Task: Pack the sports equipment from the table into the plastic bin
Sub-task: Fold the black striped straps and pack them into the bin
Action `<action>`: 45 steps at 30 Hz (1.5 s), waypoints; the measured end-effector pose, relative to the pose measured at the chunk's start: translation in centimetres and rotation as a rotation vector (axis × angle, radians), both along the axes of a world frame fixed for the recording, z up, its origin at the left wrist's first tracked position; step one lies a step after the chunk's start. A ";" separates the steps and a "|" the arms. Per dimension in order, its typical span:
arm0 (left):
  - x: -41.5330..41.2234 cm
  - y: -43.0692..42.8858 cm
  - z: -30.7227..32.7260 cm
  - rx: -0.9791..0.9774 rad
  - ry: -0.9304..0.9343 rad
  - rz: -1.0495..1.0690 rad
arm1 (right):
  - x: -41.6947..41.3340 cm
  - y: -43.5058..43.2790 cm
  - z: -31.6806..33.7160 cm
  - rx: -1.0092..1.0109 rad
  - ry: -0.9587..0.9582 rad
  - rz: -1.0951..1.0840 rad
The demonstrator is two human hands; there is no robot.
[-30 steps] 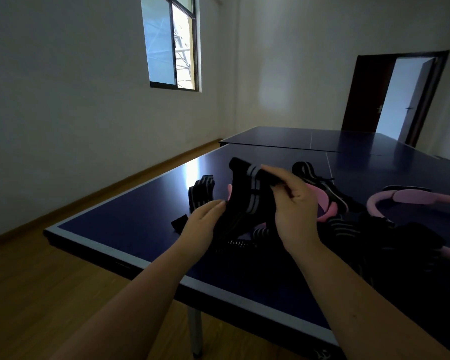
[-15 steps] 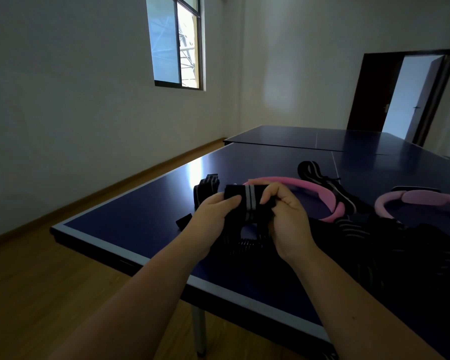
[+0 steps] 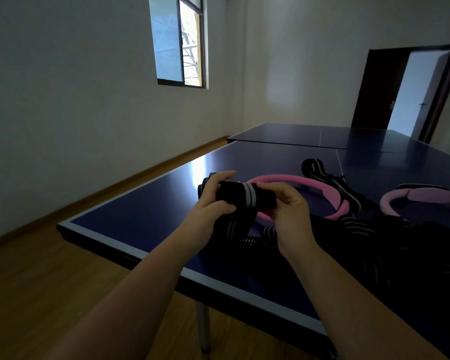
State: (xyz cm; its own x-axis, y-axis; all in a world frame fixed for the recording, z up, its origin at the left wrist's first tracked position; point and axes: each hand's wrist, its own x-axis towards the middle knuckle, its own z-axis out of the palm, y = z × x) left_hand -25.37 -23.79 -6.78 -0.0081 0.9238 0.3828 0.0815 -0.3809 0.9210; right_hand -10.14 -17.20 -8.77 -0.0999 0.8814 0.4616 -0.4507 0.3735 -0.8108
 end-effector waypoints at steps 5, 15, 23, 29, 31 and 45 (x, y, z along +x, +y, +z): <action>0.2 0.3 -1.4 -0.075 0.096 0.096 | -1.4 -0.4 -0.5 -0.022 0.012 0.020; -1.2 1.4 -1.9 0.227 0.136 0.400 | -1.9 -0.3 -1.2 -0.055 -0.253 0.275; -0.7 2.0 -2.8 -0.024 -0.113 0.144 | -1.9 0.7 -1.4 0.017 -0.072 0.082; -1.0 2.4 -2.4 -0.127 -0.272 0.132 | -2.4 0.5 -1.6 -0.028 -0.094 0.076; -1.0 1.6 -2.5 -0.051 -0.245 0.114 | -2.7 0.5 -2.0 -0.054 -0.131 0.102; -2.2 1.6 -2.3 0.134 -0.186 0.114 | -2.8 1.5 -2.4 0.001 -0.331 0.107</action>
State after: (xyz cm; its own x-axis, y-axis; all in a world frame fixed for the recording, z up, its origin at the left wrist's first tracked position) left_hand -27.58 -22.18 -9.13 -0.1915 0.8538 0.4842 -0.0355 -0.4990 0.8659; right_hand -12.91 -15.67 -11.20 -0.3364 0.8575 0.3893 -0.2006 0.3386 -0.9193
